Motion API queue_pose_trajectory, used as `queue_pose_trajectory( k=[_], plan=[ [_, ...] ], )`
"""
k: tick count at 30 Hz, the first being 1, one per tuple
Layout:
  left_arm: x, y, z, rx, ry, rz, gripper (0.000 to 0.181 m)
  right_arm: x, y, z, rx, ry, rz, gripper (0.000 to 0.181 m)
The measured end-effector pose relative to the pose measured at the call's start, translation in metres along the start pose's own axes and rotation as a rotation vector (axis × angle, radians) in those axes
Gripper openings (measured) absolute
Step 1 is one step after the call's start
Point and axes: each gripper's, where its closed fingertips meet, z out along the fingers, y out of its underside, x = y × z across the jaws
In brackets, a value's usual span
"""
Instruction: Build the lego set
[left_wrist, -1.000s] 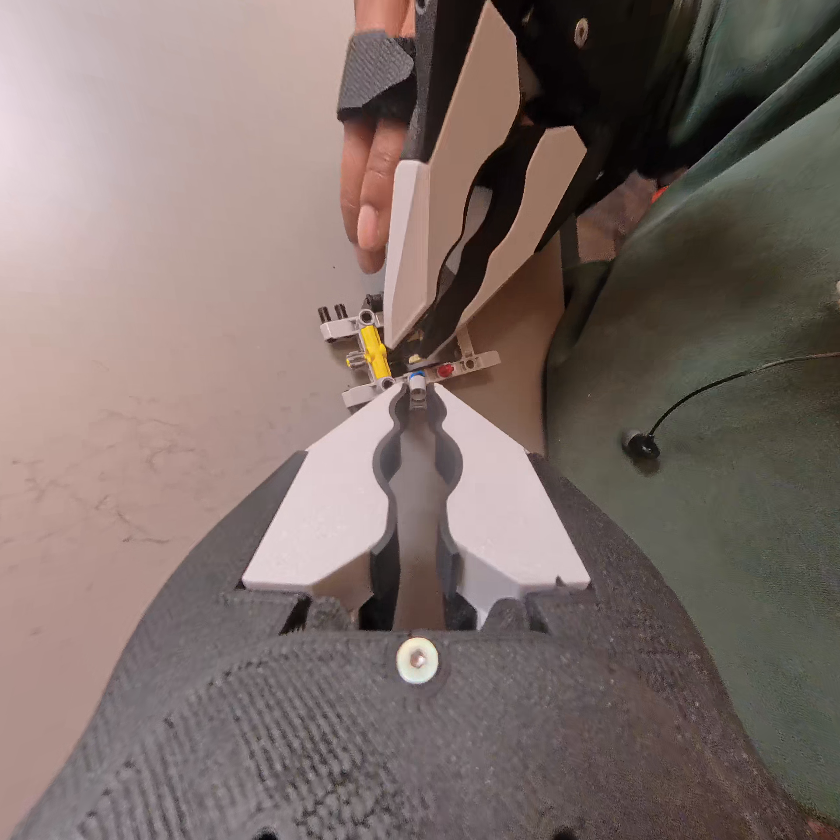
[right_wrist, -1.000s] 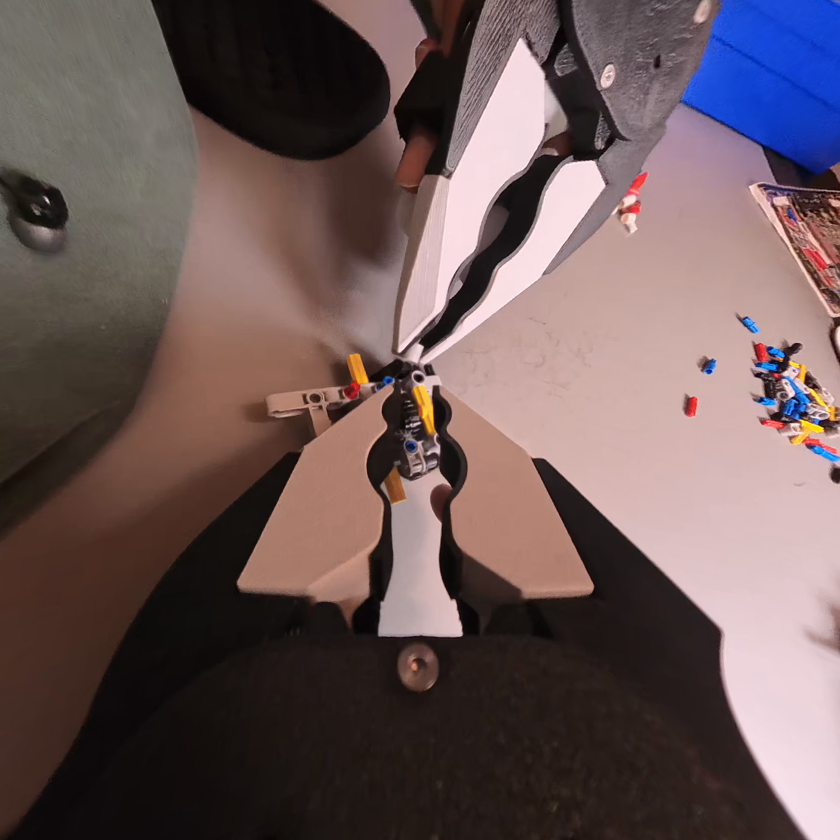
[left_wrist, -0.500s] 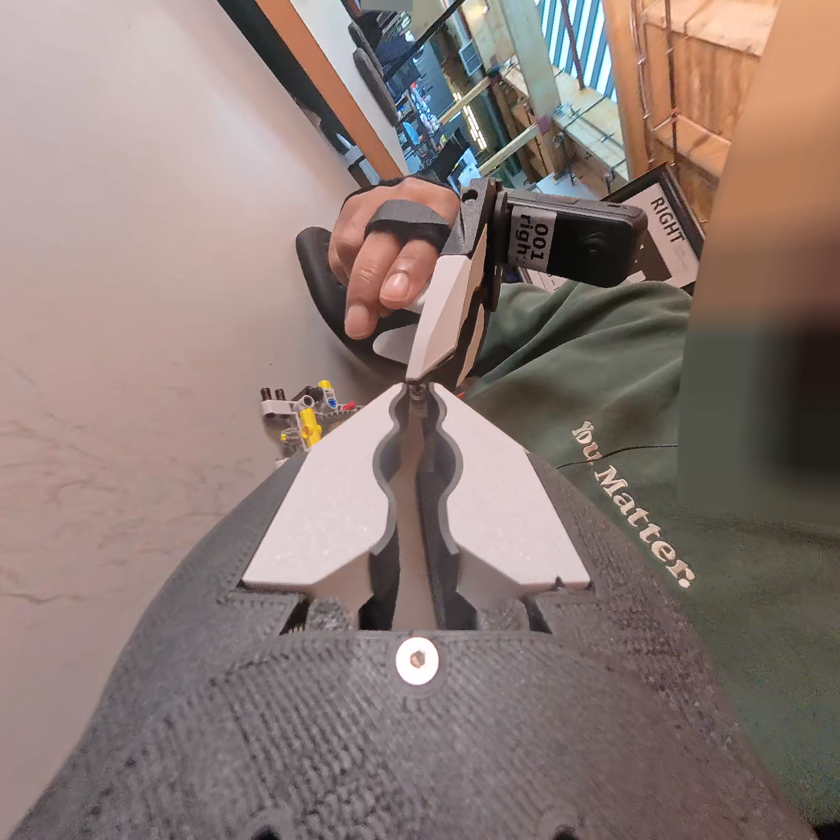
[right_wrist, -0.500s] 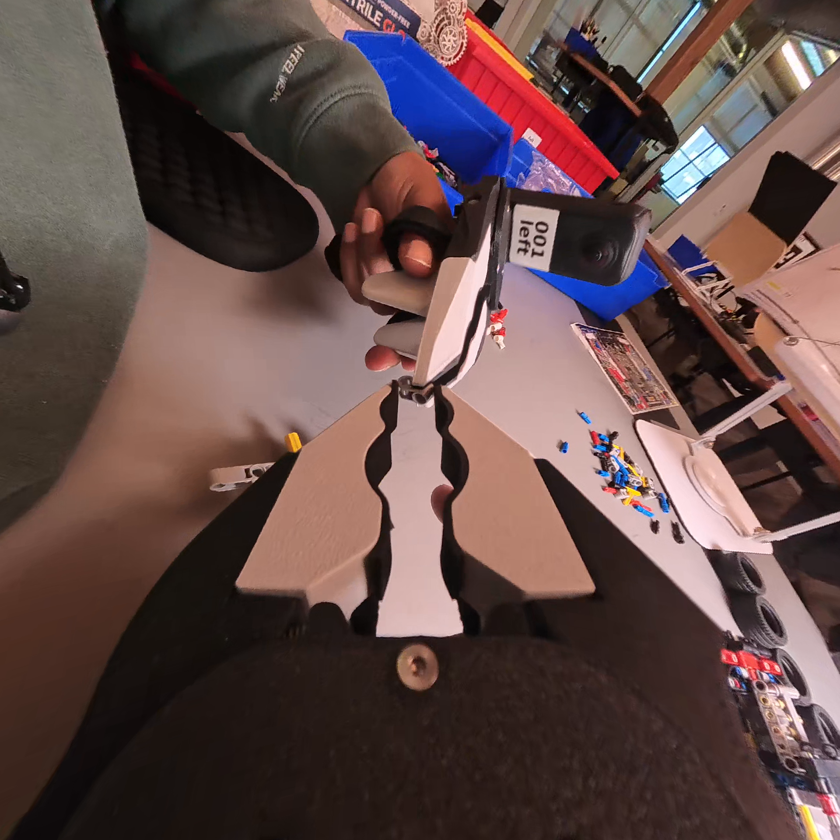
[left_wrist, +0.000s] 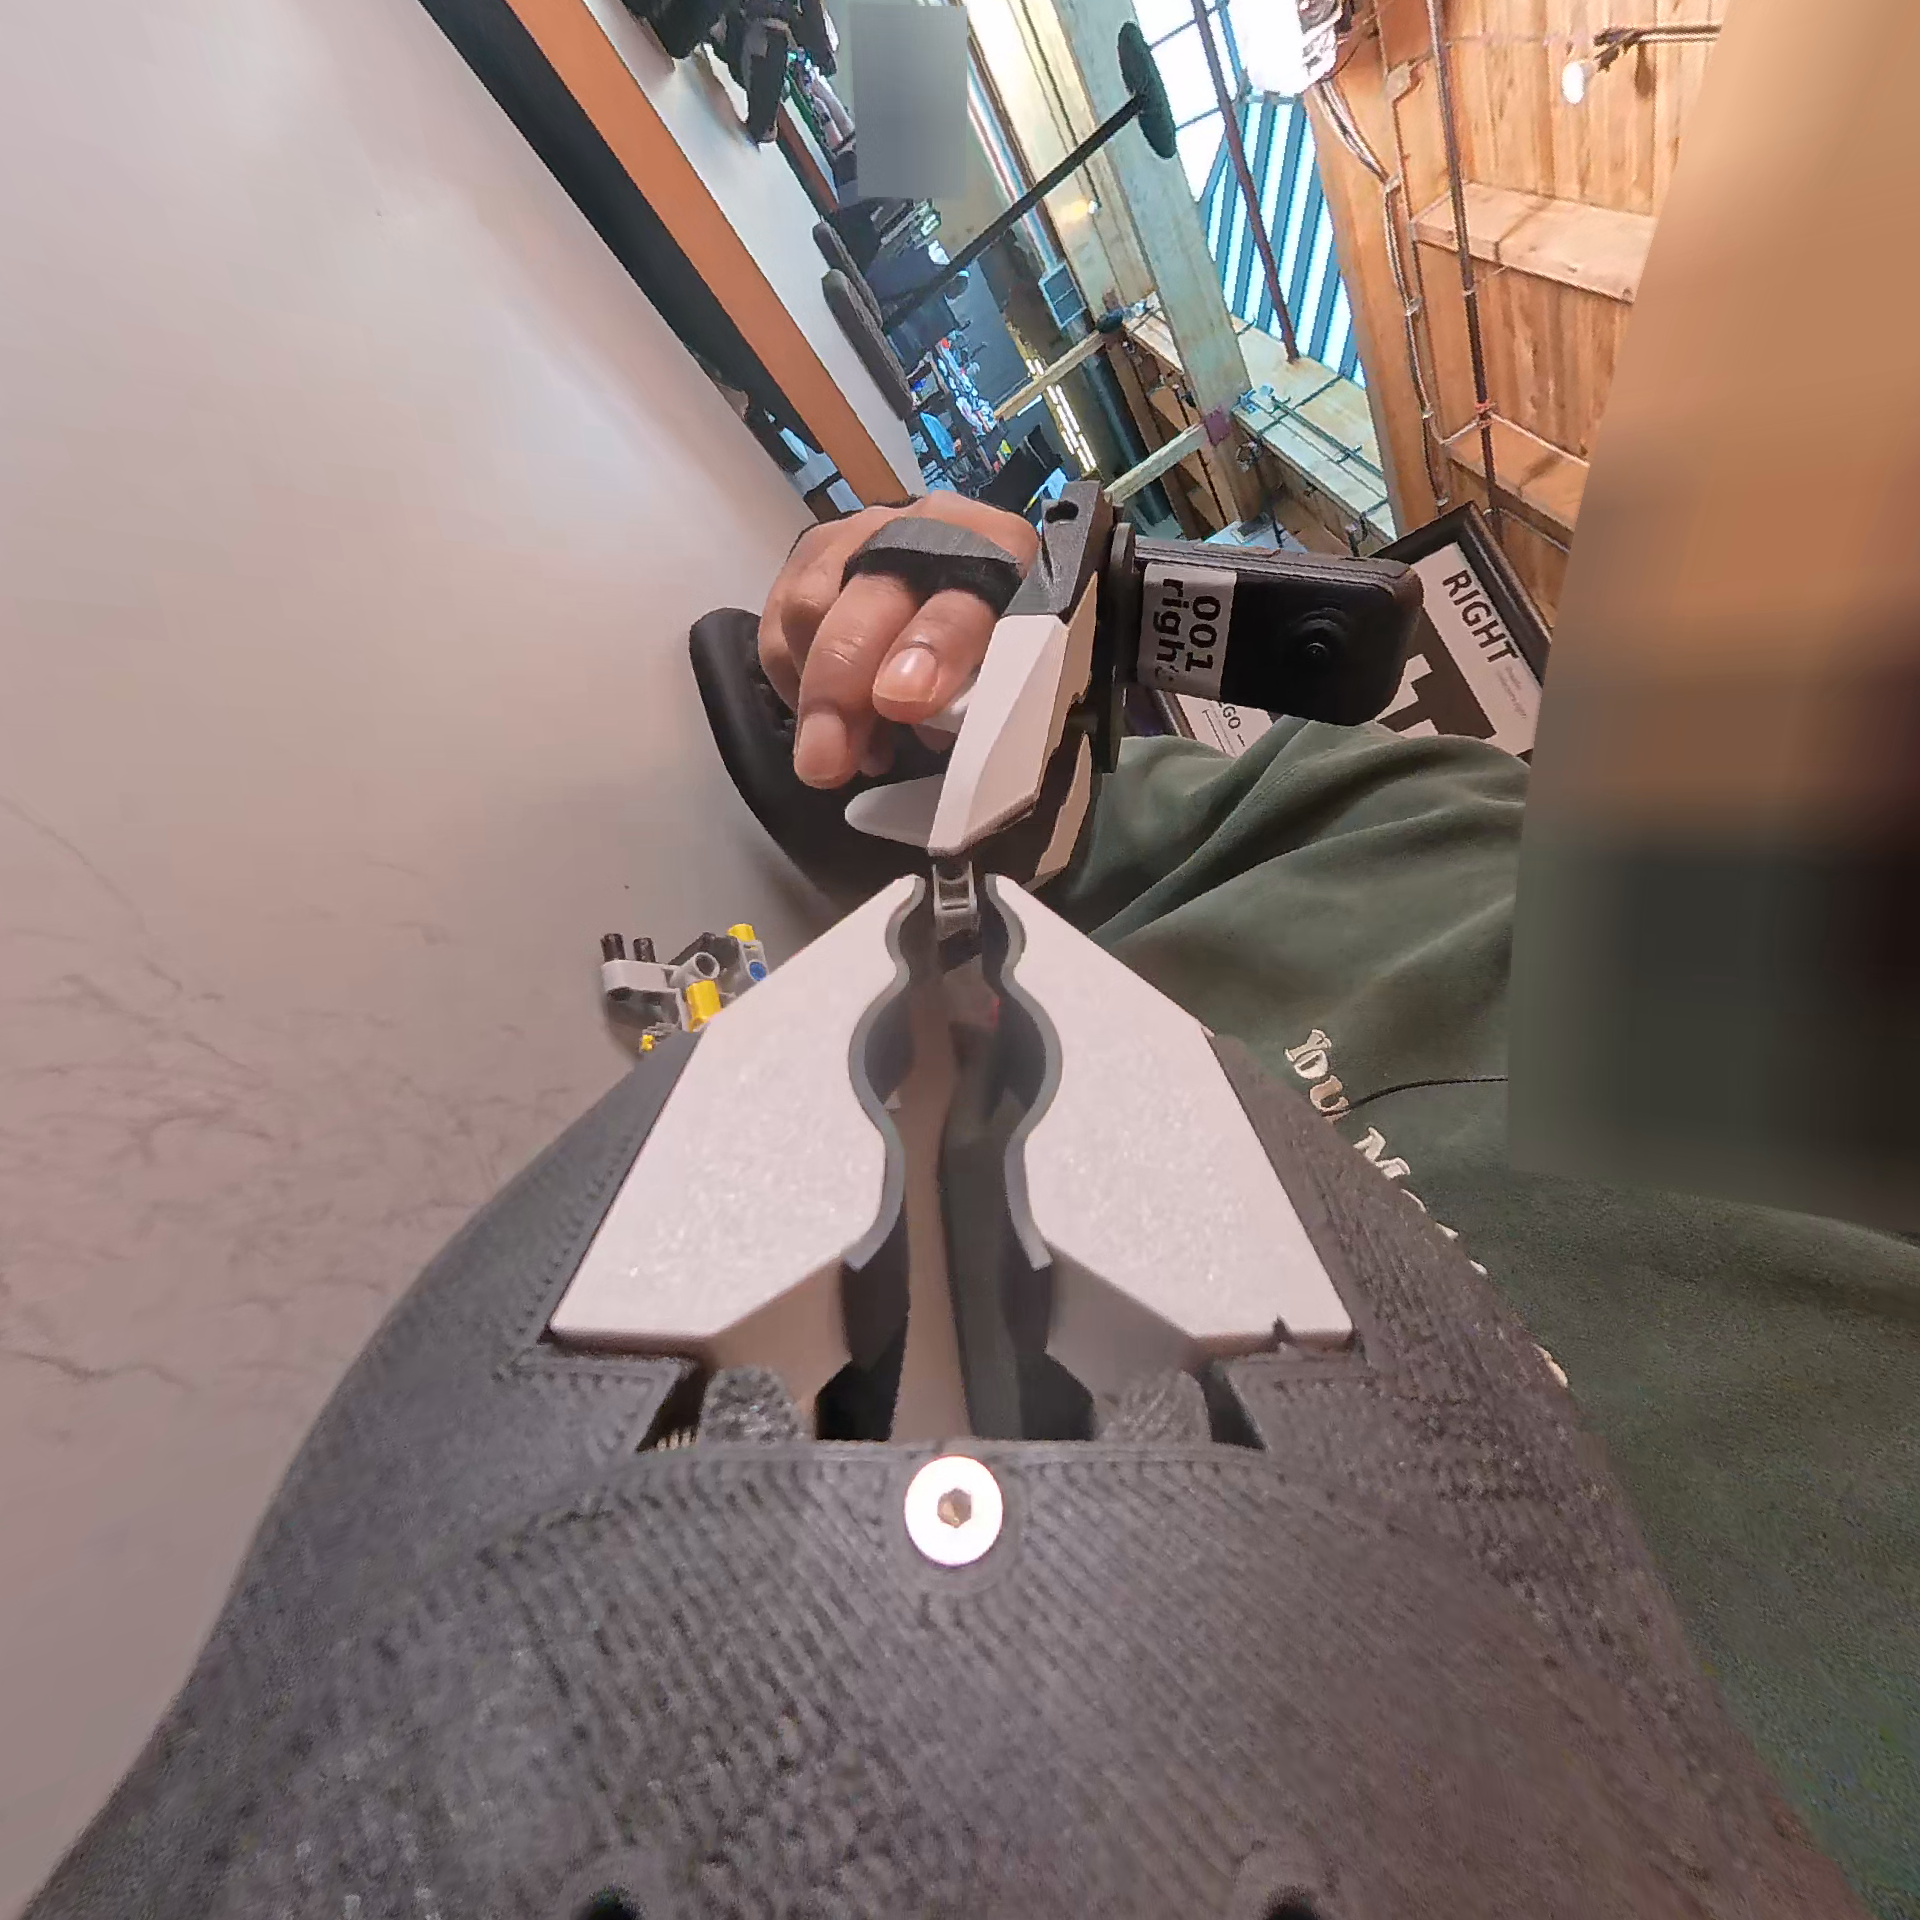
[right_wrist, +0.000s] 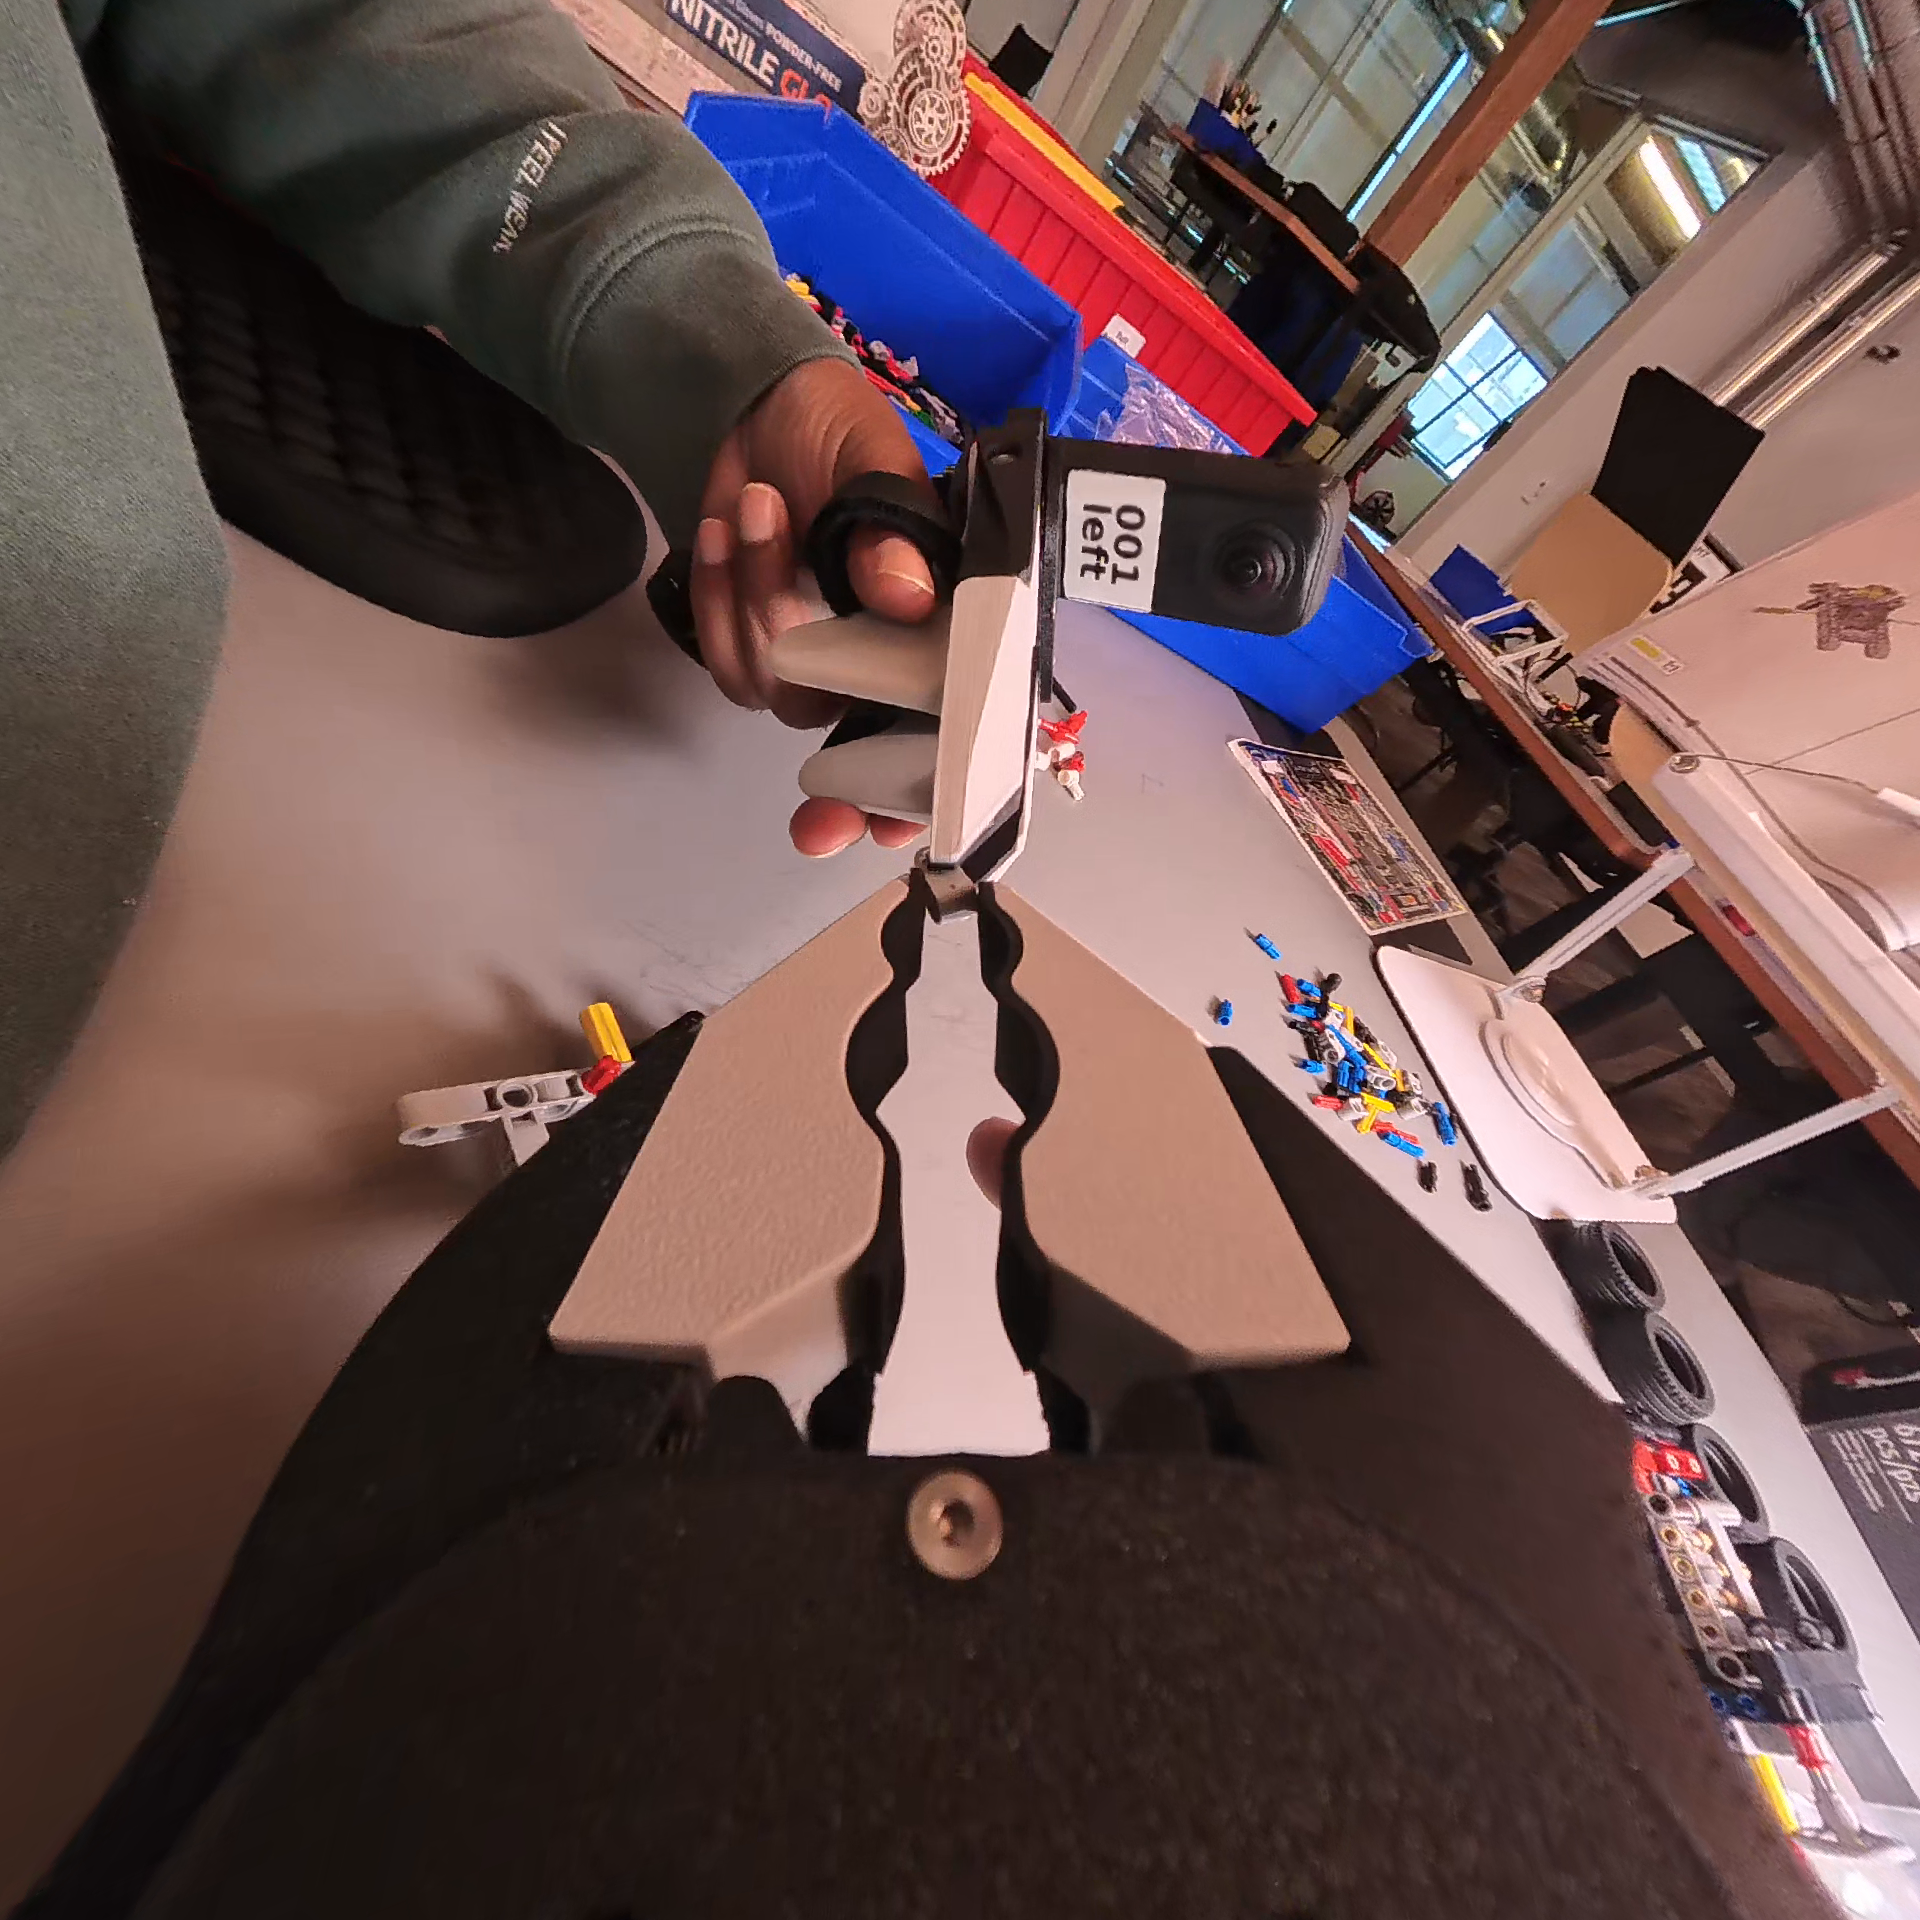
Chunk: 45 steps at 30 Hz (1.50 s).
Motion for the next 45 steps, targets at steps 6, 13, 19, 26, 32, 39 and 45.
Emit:
queue_pose_trajectory(
  k=[6,13,19,26,32,39,45],
  plan=[
    [-0.001,0.004,0.002,-0.026,-0.034,0.020,0.008,-0.002,0.001,0.002,-0.025,0.015,-0.084,0.008],
    [-0.011,0.006,0.002,-0.069,-0.183,0.174,0.005,-0.004,0.009,0.004,-0.065,0.014,-0.115,0.008],
    [-0.019,0.022,0.001,-0.218,-0.400,0.407,0.005,-0.020,0.047,-0.014,-0.228,-0.301,0.213,0.036],
    [-0.029,0.053,0.005,-0.319,-0.511,0.446,0.005,-0.047,0.068,-0.019,-0.358,-0.600,0.386,0.068],
    [-0.038,0.068,0.007,-0.359,-0.568,0.476,0.005,-0.057,0.072,-0.009,-0.434,-0.620,0.331,0.066],
    [-0.036,0.058,0.006,-0.400,-0.627,0.723,0.005,-0.059,0.070,-0.009,-0.426,-0.562,0.336,0.065],
    [-0.042,0.059,0.006,-0.494,-0.688,0.874,0.005,-0.057,0.071,-0.008,-0.433,-0.555,0.347,0.065]
  ],
)
